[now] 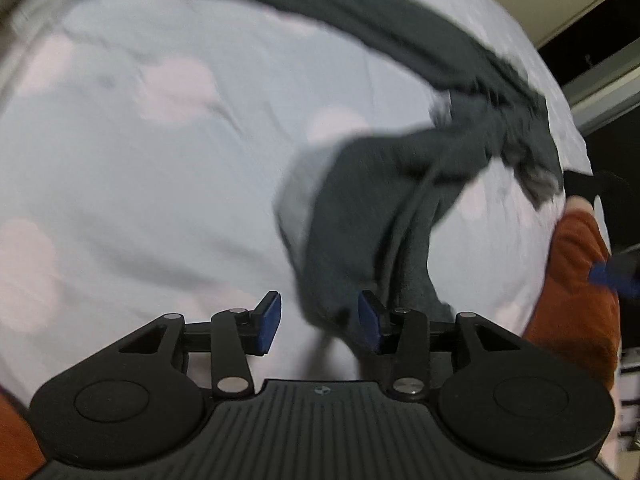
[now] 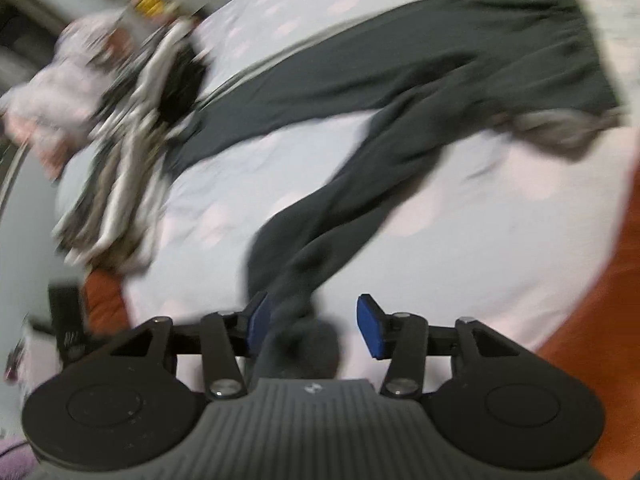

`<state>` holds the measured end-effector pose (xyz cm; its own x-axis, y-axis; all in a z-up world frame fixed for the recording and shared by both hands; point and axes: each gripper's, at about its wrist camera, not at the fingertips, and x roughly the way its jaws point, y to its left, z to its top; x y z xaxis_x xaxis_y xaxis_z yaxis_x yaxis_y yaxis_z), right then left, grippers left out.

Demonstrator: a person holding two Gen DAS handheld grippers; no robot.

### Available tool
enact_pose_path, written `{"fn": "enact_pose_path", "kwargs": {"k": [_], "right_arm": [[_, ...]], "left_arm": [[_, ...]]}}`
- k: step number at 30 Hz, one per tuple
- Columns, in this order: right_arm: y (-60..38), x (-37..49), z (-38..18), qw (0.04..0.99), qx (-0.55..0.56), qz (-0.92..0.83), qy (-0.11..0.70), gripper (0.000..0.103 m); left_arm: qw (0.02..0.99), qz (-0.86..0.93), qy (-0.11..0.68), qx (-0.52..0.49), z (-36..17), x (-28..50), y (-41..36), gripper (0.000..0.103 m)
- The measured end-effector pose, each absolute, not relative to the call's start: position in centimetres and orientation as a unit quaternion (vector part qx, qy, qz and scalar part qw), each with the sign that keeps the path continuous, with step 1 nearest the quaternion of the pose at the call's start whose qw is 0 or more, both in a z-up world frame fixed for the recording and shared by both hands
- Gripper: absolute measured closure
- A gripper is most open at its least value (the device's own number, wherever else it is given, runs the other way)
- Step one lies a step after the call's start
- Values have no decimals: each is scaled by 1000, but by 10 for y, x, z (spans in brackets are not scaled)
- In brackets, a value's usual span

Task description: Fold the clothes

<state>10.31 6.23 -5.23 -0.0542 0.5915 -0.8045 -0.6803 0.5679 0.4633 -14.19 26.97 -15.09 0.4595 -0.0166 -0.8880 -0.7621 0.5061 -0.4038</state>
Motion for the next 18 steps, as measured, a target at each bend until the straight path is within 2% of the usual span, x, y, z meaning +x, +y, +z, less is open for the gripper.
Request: {"fn": "enact_pose_path", "kwargs": {"k": [7, 9, 12, 18], "right_arm": [[29, 215, -73, 797, 45, 284, 532, 51], [28, 245, -88, 803, 78, 253, 534, 51], [27, 287, -115, 800, 139, 214, 544, 51], [51, 322, -155, 801, 164, 177, 548, 55]], "left_arm": [[723, 250, 498, -410, -175, -112, 264, 53], [728, 249, 497, -401, -173, -108, 263, 62], [734, 244, 489, -404, -172, -107, 264, 90], [752, 266, 466, -382, -150, -110, 267, 94]]}}
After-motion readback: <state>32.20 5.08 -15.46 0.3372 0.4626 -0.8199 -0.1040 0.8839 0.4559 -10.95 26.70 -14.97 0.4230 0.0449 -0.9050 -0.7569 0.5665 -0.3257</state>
